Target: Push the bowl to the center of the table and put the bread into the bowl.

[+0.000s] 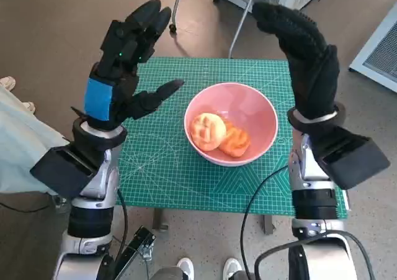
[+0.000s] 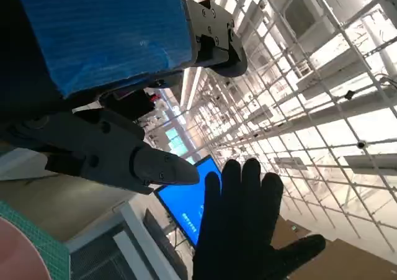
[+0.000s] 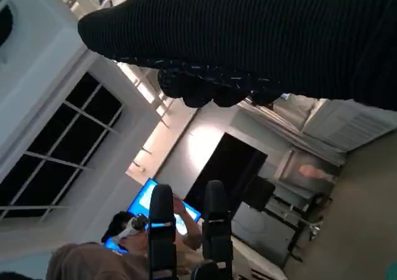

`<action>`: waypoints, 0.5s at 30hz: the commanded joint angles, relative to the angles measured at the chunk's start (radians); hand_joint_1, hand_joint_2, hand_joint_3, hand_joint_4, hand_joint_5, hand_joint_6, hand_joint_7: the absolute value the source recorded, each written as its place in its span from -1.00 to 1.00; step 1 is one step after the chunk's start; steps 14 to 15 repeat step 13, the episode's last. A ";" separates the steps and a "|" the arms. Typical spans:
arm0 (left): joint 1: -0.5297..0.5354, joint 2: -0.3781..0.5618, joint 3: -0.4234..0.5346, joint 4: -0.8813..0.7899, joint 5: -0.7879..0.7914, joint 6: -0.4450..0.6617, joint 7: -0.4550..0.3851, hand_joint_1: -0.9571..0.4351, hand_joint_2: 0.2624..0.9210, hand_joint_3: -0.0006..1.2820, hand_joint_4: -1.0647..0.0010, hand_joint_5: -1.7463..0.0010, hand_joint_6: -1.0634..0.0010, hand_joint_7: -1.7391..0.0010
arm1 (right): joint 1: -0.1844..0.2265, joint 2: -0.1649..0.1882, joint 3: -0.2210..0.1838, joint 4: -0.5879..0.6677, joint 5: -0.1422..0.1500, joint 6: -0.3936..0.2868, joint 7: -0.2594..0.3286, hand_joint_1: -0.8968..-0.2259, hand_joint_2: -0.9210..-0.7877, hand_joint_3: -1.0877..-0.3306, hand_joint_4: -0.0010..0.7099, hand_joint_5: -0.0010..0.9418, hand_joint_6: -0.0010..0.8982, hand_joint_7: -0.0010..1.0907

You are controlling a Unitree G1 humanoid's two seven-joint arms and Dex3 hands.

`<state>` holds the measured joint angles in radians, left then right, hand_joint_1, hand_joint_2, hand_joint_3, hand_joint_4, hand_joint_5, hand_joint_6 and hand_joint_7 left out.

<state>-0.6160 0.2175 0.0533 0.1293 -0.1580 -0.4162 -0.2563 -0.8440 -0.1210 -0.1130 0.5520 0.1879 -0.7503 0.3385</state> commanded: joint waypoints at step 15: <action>0.015 -0.035 -0.008 -0.033 0.007 0.018 -0.003 -0.08 1.00 -0.74 0.35 1.00 0.68 0.42 | 0.015 -0.006 0.004 -0.026 0.020 0.034 0.026 -0.23 -1.00 -0.21 -0.17 -0.98 -0.96 0.37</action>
